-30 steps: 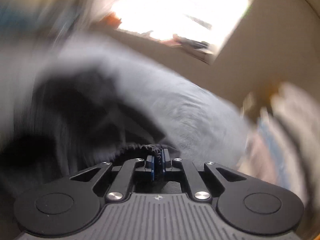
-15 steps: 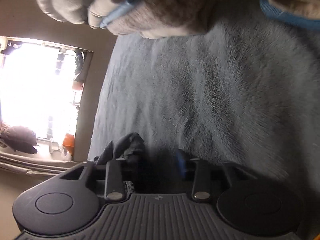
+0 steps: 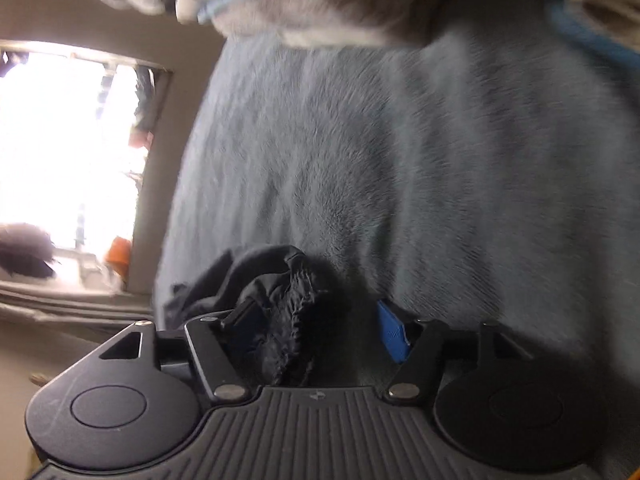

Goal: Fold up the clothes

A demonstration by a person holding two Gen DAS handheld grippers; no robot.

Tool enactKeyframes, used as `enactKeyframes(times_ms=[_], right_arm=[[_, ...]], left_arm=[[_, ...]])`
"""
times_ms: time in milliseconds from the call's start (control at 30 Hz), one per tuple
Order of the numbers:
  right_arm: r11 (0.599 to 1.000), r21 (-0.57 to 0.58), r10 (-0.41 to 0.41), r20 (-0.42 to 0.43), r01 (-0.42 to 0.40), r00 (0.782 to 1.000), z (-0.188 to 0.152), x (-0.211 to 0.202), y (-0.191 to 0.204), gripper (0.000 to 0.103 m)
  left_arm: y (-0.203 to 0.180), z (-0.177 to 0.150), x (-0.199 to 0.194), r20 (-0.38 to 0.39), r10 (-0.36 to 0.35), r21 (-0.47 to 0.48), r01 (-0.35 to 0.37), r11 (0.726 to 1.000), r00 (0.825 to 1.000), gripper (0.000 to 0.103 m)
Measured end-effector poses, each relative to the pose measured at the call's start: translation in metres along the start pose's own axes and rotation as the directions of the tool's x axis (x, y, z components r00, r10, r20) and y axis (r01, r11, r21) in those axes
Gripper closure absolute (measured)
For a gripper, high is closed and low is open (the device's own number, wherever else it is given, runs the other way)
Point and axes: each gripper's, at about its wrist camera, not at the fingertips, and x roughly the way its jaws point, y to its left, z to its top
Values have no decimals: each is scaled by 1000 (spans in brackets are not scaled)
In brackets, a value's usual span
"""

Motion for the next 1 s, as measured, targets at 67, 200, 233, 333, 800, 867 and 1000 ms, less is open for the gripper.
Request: enactKeyframes(times_ms=[67, 200, 233, 333, 800, 867, 1000], right_arm=[[999, -53, -12, 2, 12, 1000, -2, 8, 12, 51], [995, -102, -6, -33, 3, 999, -8, 13, 30, 92], [993, -114, 6, -31, -10, 999, -9, 11, 38, 93], [984, -161, 74, -27, -77, 997, -9, 6, 71, 94], [672, -606, 269, -336, -426, 903, -96, 116, 396, 95], [616, -642, 236, -402, -457, 884, -136, 151, 439, 95], [546, -688, 123, -499, -479, 858, -221, 218, 499, 95]], left_arm=[[0, 0, -1, 6, 1, -10, -1, 1000, 1000, 97], [5, 2, -6, 34, 1, -42, 0, 999, 999, 97], [7, 4, -9, 46, 3, -52, -1, 999, 999, 97], [21, 11, -23, 96, -2, -124, 14, 992, 995, 97], [170, 10, -102, 262, 156, -656, 58, 752, 952, 98], [197, 2, -112, 249, 205, -713, 36, 700, 947, 98], [248, -17, -133, 177, 291, -788, -41, 614, 940, 98]])
